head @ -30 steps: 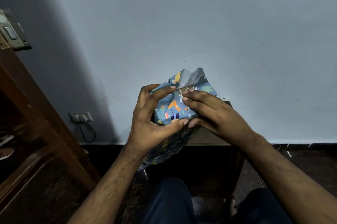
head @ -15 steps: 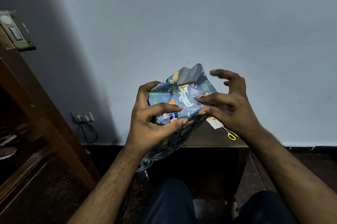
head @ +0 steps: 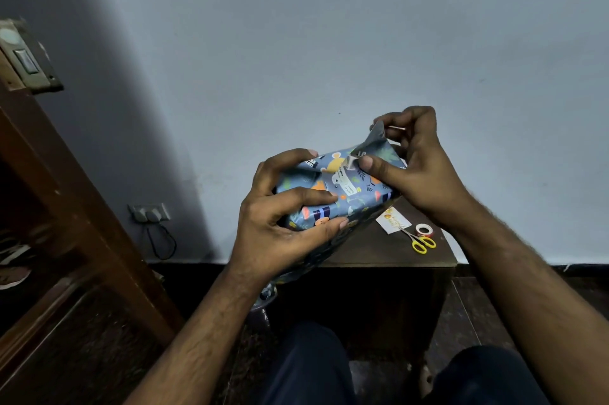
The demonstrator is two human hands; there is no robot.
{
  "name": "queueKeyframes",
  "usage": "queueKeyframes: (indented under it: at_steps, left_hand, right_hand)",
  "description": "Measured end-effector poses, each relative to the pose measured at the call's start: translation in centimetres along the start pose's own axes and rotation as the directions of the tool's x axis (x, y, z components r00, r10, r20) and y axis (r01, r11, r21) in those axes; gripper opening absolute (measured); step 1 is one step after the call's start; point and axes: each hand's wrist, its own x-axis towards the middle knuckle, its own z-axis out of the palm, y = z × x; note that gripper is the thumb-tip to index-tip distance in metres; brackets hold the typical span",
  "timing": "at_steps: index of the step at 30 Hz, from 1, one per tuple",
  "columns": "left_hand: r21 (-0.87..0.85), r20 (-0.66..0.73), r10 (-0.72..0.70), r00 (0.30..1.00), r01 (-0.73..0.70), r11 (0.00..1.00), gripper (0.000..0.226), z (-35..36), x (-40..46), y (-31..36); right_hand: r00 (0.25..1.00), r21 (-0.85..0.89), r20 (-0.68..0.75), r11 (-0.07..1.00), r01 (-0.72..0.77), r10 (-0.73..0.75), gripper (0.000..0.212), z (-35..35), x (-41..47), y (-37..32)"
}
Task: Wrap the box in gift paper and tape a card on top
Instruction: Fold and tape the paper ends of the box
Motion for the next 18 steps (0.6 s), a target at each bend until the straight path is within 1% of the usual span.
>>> queueKeyframes:
  at_steps: [2, 3, 4, 6, 7, 8, 11, 13, 15, 18]
  left_hand:
    - [0.008, 0.005, 0.006, 1.000, -0.006, 1.000, 0.030, -0.1, 0.1, 0.1]
    - [0.011, 0.013, 0.012, 1.000, -0.012, 1.000, 0.029, -0.1, 0.0, 0.1]
    - [0.015, 0.023, 0.019, 1.000, -0.020, 1.000, 0.028, -0.1, 0.0, 0.1]
    - [0.023, 0.039, 0.031, 0.999, -0.031, 0.999, 0.027, -0.1, -0.1, 0.0]
    - [0.023, 0.042, 0.034, 0.999, -0.035, 0.999, 0.027, -0.2, -0.1, 0.0]
    - [0.024, 0.040, 0.036, 0.999, -0.037, 0.999, 0.028, -0.3, 0.0, 0.0]
    - [0.024, 0.032, 0.046, 0.998, -0.047, 0.999, 0.029, -0.6, 0.2, -0.2]
    - [0.011, 0.034, 0.051, 0.998, -0.052, 0.999, 0.028, -0.6, 0.3, -0.4]
    - [0.001, 0.049, 0.050, 0.998, -0.050, 0.999, 0.027, -0.6, 0.2, -0.5]
    - [-0.002, 0.065, 0.058, 0.996, -0.058, 0.998, 0.023, -0.5, 0.0, -0.6]
  right_hand:
    - [0.991, 0.093, 0.112, 0.992, -0.082, 0.072, 0.065, -0.4, 0.5, -0.3]
    - [0.980, 0.088, 0.173, 0.989, -0.118, 0.101, 0.068, -0.7, 0.7, -0.6]
    - [0.967, 0.059, 0.224, 0.989, -0.133, 0.117, 0.065, -1.0, 1.0, -0.8]
    - [0.956, 0.010, 0.272, 0.993, -0.120, 0.112, 0.047, -1.4, 1.4, -0.8]
    - [0.958, 0.015, 0.271, 0.994, -0.107, 0.099, 0.040, -1.4, 1.4, -0.8]
    - [0.961, 0.030, 0.263, 0.995, -0.100, 0.088, 0.038, -1.4, 1.4, -0.7]
    - [0.966, 0.066, 0.245, 0.993, -0.096, 0.077, 0.048, -1.1, 1.2, -0.1]
    - [0.968, 0.069, 0.238, 0.993, -0.094, 0.075, 0.050, -0.8, 1.0, 0.2]
    - [0.969, 0.069, 0.234, 0.993, -0.093, 0.074, 0.050, -0.6, 0.9, 0.4]
    - [0.971, 0.080, 0.229, 0.993, -0.087, 0.067, 0.044, -0.4, 0.7, 0.6]
